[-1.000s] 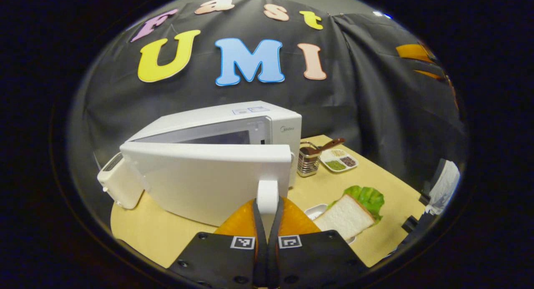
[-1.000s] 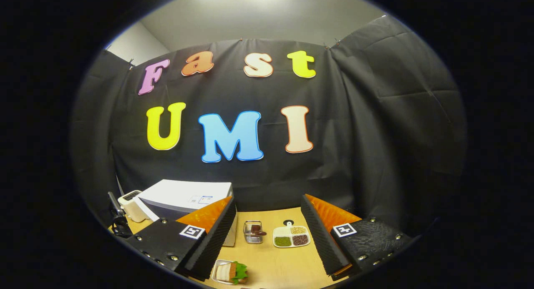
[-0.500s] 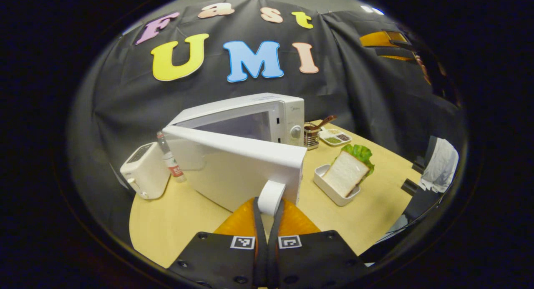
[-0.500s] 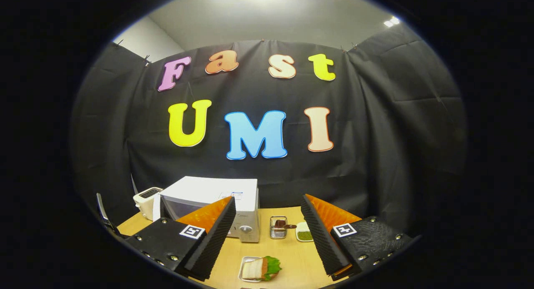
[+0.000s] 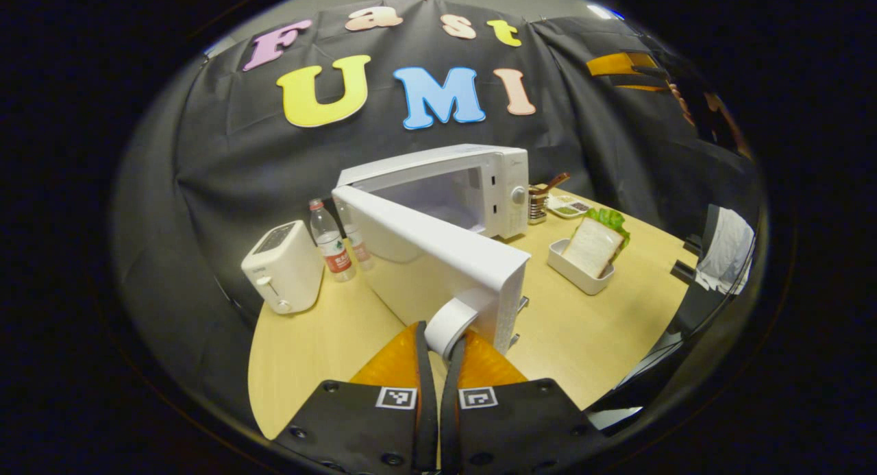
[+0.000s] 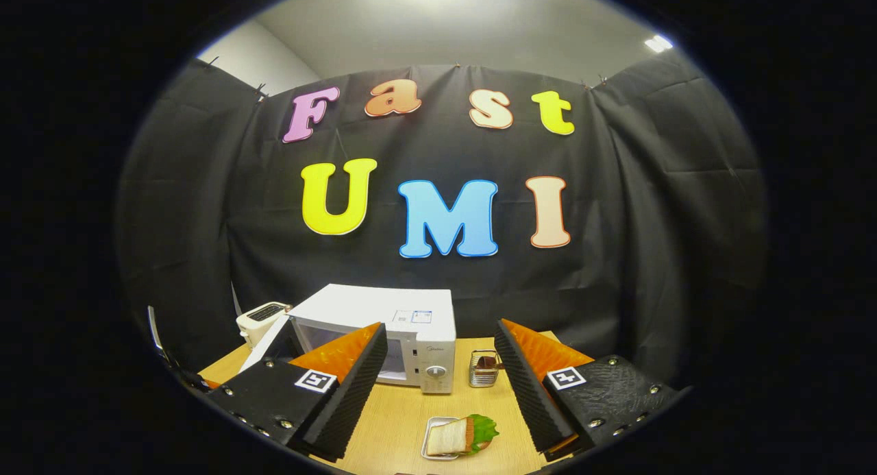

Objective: Open the microwave oven with the left hand, put the food in, and close the microwave oven.

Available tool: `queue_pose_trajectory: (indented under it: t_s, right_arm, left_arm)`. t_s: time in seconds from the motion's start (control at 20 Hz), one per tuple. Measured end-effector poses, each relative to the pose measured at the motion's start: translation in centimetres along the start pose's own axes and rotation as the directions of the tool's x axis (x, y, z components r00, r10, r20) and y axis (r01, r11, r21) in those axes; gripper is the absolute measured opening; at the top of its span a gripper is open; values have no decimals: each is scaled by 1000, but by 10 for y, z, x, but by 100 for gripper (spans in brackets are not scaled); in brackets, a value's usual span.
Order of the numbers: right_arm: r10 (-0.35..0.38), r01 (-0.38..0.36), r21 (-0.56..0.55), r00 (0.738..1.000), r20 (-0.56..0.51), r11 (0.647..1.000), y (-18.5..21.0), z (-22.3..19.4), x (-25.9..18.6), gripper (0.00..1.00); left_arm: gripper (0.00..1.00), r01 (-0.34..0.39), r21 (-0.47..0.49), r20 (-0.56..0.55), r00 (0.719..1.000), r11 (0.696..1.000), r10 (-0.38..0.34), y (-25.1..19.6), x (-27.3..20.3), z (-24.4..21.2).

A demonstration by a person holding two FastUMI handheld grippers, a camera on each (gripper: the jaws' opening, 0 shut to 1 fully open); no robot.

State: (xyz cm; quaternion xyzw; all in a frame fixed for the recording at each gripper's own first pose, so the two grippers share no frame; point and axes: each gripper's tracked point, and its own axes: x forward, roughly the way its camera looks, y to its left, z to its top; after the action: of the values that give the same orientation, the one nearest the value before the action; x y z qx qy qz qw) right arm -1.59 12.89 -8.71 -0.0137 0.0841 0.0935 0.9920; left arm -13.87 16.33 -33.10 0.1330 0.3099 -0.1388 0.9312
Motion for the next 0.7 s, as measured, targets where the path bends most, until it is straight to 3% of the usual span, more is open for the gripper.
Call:
queue_pose_trajectory:
  t_s: [0.45,0.7]
  right_arm:
    - [9,-9,1,996,-92,1000,7,-34,2,96]
    - [-1,18,69,972,-235,997,-10,-83,13,96]
  left_arm:
    - [8,-27,16,-4,1000,999,27,56,-19,-19]
    - [10,-30,18,6,1000,999,30,68,-25,-24]
